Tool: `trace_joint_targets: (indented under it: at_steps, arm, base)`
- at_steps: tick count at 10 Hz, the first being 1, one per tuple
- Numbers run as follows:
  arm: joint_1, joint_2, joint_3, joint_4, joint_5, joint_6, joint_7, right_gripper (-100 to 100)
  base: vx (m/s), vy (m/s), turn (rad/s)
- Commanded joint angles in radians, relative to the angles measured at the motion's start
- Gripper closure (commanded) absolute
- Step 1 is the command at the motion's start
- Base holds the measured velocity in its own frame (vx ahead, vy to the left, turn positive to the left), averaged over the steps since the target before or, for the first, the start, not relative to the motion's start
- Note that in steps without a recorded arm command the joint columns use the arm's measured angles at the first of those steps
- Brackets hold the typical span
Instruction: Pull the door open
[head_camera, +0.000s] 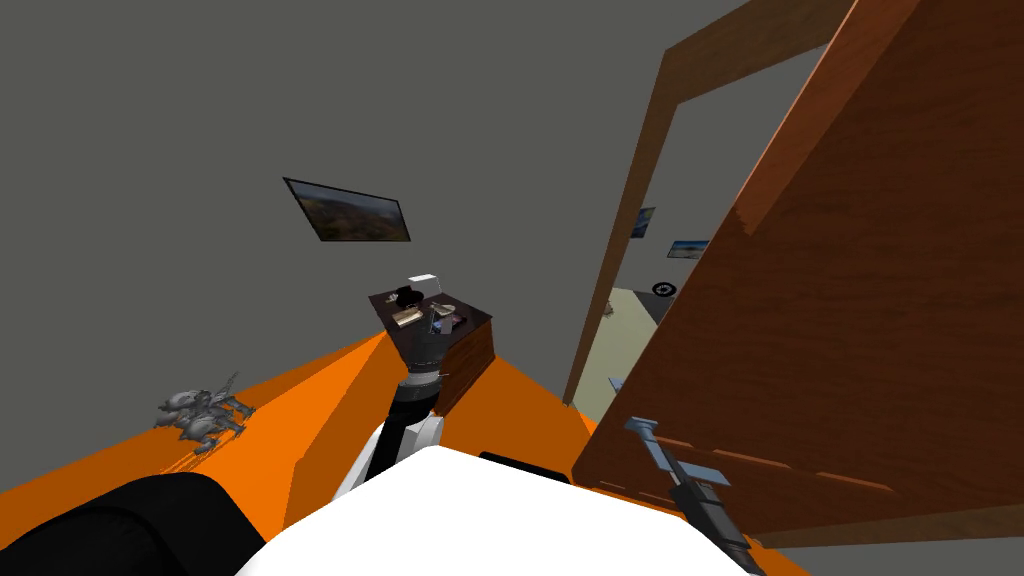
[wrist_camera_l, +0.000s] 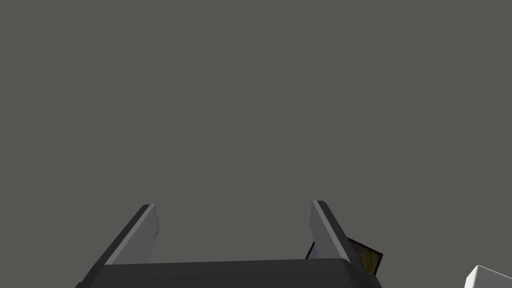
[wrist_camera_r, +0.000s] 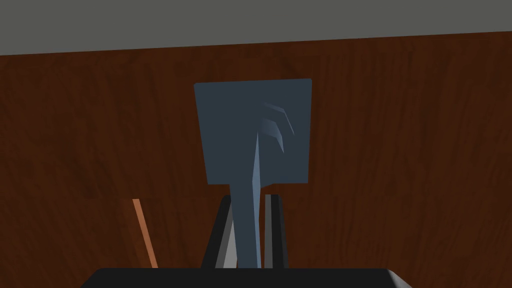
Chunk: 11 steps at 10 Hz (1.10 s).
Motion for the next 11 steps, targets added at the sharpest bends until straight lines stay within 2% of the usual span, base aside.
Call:
trace_joint_targets:
  at_steps: [1,9,10,11]
  arm:
    - [-0.004,-0.004,0.003,0.01,0.0,-0.006,0.001,100]
    - [-0.041,-0.034,0.017,0.067,-0.006,-0.03,0.006,100]
    - [-0.038,-0.029,0.019,0.065,-0.004,-0.029,0.006,100]
    - [-0.035,-0.03,0.011,0.077,0.006,-0.042,0.005,100]
  base:
    - [-0.228,-0.063,0.12]
    - [-0.25,-0.076,0.168]
    - [-0.097,-0.035,0.032]
    - [-0.145,-0.025,0.131]
